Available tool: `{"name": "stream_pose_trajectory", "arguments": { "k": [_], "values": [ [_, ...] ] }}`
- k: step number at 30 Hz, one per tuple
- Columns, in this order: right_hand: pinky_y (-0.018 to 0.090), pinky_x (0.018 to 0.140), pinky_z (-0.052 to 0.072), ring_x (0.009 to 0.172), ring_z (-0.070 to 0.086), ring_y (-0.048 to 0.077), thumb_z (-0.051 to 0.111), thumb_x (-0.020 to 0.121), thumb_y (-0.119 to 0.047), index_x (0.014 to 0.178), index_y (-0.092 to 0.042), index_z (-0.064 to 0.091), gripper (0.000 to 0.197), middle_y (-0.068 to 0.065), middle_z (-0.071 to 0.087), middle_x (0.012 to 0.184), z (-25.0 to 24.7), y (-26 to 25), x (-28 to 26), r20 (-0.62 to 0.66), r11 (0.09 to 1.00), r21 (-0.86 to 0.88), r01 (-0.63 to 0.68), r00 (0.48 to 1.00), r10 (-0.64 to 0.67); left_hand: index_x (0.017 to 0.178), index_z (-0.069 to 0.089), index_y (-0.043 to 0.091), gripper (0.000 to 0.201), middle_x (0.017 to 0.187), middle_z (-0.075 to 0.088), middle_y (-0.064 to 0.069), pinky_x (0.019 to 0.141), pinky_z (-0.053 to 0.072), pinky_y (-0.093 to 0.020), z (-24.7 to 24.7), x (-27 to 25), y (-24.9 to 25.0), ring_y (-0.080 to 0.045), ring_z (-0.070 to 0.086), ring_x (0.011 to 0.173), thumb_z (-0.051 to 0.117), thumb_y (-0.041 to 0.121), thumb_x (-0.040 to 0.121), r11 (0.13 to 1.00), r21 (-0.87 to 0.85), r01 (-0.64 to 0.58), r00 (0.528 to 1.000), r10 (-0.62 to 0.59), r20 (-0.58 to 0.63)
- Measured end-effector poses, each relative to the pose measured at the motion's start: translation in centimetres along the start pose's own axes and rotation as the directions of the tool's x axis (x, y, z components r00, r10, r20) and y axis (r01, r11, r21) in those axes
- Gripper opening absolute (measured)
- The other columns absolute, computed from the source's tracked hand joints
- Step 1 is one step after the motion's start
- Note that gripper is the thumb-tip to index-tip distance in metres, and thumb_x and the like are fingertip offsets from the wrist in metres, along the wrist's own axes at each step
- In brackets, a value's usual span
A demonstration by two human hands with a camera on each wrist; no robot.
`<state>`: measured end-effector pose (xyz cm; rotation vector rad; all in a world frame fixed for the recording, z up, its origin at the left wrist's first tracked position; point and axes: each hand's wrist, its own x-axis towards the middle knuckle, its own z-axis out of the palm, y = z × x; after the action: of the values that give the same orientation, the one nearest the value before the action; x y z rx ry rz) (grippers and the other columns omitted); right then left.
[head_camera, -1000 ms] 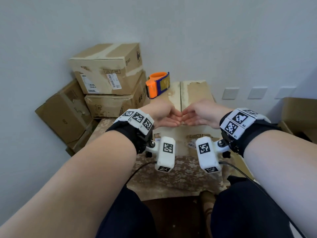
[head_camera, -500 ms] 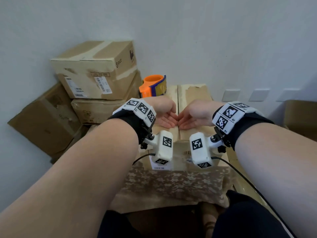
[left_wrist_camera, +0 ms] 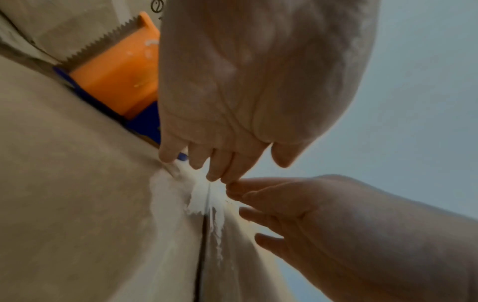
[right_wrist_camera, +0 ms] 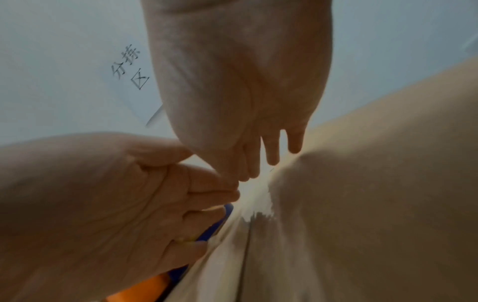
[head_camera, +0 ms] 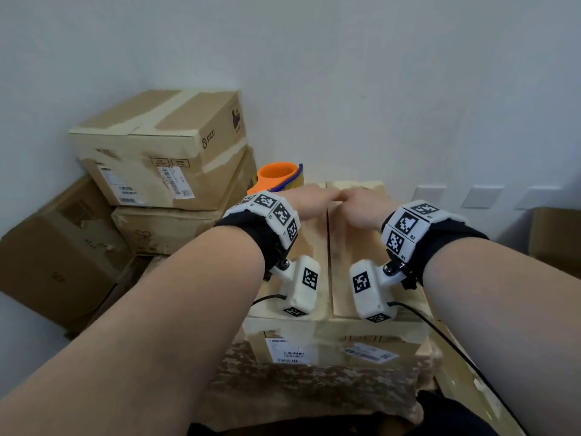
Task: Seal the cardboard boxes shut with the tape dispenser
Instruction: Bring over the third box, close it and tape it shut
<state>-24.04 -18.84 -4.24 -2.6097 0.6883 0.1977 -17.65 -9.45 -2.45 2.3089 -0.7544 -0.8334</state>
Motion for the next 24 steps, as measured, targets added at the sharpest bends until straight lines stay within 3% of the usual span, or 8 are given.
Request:
{"name": "stream_pose_trajectory", "arguments": {
  "k": [3,7,10,15,18,19,22,24],
  "values": [
    [0.036,0.100,0.039,0.122,0.050,0.028,0.038,0.097,-0.028,0.134,-0.016,0.053,0.042,0.009,0.054,0.136,0.4,-0.2,0.0,0.174,0.978,-0.208,0.033,0.985,0.004,0.138,0.044,0.003,0.057,0.145,0.043,-0.016,0.108,0.027,-0.029,0.6,0.0,-0.1,-0.028,0.040,0.132,0.024,0.043,0.103,0.978,0.207,0.003,0.994,-0.025,0.104],
    [0.037,0.110,0.026,0.139,0.030,0.033,0.036,0.103,-0.025,0.150,-0.012,0.027,0.049,0.014,0.022,0.156,0.6,-0.1,-0.6,0.275,0.944,-0.315,0.097,0.961,-0.007,0.146,0.031,0.004,0.066,0.152,0.031,-0.016,0.115,0.015,-0.034,1.5,0.0,-0.7,-0.028,0.028,0.140,0.011,0.049,0.102,0.904,0.425,0.035,0.988,-0.096,0.123],
    [0.034,0.110,0.015,0.145,0.013,0.031,0.025,0.106,-0.025,0.154,-0.012,0.008,0.053,0.013,0.006,0.160,0.5,-0.2,-1.8,0.303,0.925,-0.363,0.108,0.953,0.007,0.150,0.021,0.007,0.070,0.156,0.022,-0.013,0.118,0.010,-0.038,1.5,-0.2,-1.2,-0.027,0.021,0.144,0.008,0.054,0.100,0.866,0.499,0.041,0.982,-0.128,0.142],
    [0.046,0.113,0.023,0.141,0.026,0.033,0.035,0.101,-0.033,0.152,-0.013,0.013,0.059,0.009,0.020,0.156,1.2,-0.2,-3.5,0.327,0.911,-0.390,0.135,0.945,-0.001,0.151,0.014,0.006,0.063,0.158,0.016,-0.014,0.113,0.009,-0.030,2.1,-2.7,-1.4,-0.026,0.015,0.145,0.012,0.046,0.103,0.805,0.592,0.025,0.975,-0.151,0.163],
    [0.043,0.110,0.027,0.137,0.030,0.035,0.034,0.102,-0.029,0.151,-0.012,0.013,0.056,0.010,0.029,0.145,1.7,-0.2,-5.1,0.353,0.903,-0.395,0.170,0.935,-0.021,0.151,0.008,0.005,0.053,0.158,0.010,-0.018,0.103,0.011,-0.022,2.7,-4.8,-1.6,-0.027,0.014,0.145,0.014,0.031,0.106,0.775,0.632,0.002,0.979,-0.131,0.157],
    [0.042,0.109,0.027,0.135,0.031,0.035,0.033,0.102,-0.028,0.150,-0.011,0.017,0.053,0.010,0.031,0.143,1.9,-0.1,-5.8,0.336,0.906,-0.391,0.164,0.942,-0.026,0.151,0.006,0.004,0.055,0.158,0.007,-0.018,0.105,0.011,-0.022,2.9,-5.6,-1.7,-0.027,0.014,0.145,0.014,0.033,0.105,0.765,0.644,0.002,0.978,-0.135,0.157],
    [0.039,0.113,0.019,0.137,0.029,0.032,0.023,0.105,-0.029,0.150,-0.012,0.020,0.048,0.009,0.027,0.152,2.3,0.2,-8.2,0.292,0.896,-0.404,0.186,0.954,-0.066,0.151,0.005,0.003,0.077,0.159,0.000,-0.015,0.117,0.009,-0.039,3.8,-8.0,-2.7,-0.029,0.005,0.147,0.007,0.055,0.094,0.658,0.741,-0.134,0.968,-0.074,0.240],
    [0.042,0.117,0.010,0.146,0.012,0.029,0.019,0.105,-0.033,0.154,-0.016,0.007,0.053,0.003,0.010,0.161,2.3,0.6,-9.9,0.290,0.884,-0.424,0.196,0.954,-0.073,0.152,-0.006,0.010,0.070,0.160,-0.011,-0.006,0.116,0.003,-0.049,4.1,-9.2,-3.6,-0.024,-0.007,0.147,0.012,0.052,0.099,0.617,0.768,-0.169,0.970,-0.034,0.241]
  ]
}}
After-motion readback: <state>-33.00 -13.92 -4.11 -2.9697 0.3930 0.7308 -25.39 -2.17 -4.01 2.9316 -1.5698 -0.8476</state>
